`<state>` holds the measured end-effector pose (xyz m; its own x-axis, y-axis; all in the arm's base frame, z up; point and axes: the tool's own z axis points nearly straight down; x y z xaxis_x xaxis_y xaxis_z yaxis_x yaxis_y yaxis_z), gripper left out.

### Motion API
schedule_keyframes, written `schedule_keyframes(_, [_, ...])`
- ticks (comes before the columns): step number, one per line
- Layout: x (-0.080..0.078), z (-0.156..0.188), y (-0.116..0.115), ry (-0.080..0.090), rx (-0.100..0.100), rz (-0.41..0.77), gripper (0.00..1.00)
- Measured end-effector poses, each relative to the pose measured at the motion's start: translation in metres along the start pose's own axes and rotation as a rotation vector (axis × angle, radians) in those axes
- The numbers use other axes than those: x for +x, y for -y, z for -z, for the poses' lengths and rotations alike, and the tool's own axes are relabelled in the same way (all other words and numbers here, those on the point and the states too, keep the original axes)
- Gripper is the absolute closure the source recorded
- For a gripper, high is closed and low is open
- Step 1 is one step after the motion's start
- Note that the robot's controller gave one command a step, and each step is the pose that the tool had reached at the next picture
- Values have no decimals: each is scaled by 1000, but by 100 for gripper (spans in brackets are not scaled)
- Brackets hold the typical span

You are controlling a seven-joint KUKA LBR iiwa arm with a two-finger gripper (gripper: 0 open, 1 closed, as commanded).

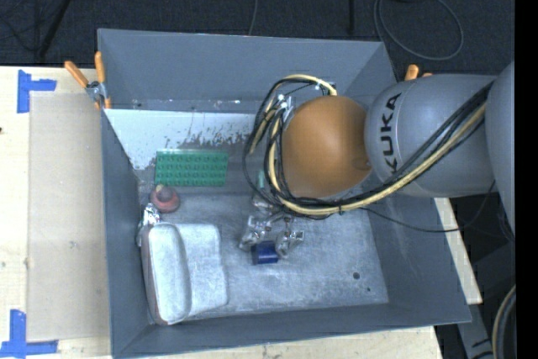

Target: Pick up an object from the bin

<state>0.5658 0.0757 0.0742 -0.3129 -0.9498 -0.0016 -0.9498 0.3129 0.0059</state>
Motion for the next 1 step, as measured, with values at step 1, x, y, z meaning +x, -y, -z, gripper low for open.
schedule_keyframes(1, [-6,140,4,3,12,68,100])
